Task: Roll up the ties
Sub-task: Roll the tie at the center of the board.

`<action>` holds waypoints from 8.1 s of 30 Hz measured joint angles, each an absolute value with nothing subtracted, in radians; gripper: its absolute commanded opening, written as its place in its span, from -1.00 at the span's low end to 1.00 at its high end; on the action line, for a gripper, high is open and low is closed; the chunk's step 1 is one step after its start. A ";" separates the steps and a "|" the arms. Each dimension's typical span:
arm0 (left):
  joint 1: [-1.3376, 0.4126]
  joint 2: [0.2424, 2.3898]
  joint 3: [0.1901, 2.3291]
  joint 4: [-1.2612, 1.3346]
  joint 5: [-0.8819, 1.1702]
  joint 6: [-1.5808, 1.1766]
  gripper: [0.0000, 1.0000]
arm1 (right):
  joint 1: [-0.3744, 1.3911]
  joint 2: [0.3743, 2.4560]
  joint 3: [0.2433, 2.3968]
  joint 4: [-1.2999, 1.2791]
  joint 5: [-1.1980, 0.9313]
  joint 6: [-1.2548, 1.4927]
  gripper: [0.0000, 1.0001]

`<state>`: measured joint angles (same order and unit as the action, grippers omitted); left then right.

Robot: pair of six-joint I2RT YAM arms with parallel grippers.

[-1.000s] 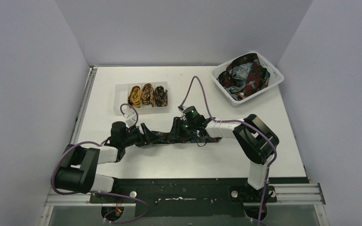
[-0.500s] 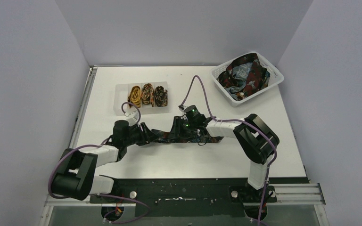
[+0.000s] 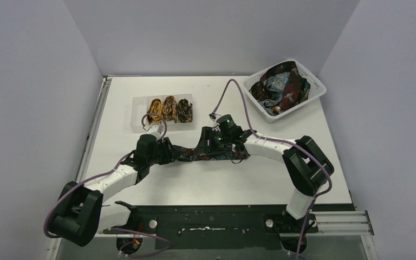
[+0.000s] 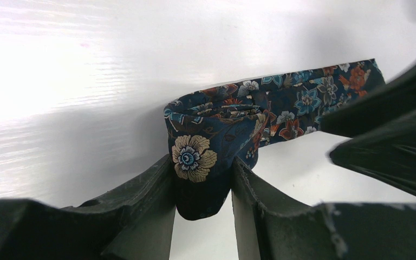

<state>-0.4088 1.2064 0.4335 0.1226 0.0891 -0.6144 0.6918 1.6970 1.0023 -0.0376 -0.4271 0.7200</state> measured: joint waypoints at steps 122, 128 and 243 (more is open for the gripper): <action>-0.303 0.900 0.558 -0.441 -0.054 -0.768 0.61 | 0.656 1.965 1.154 0.083 -0.680 -0.485 1.00; -0.298 0.899 0.556 -0.442 -0.051 -0.765 0.60 | 0.667 2.043 1.213 0.049 -0.698 -0.510 0.88; -0.376 1.295 0.363 0.235 0.472 -0.793 0.54 | 0.731 1.687 0.750 0.187 -0.434 0.876 -0.43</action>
<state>-0.3756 1.2953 0.3634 0.2348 0.4717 -0.7925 0.7315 1.6871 0.7502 0.1867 -0.4339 0.8761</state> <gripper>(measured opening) 0.781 0.275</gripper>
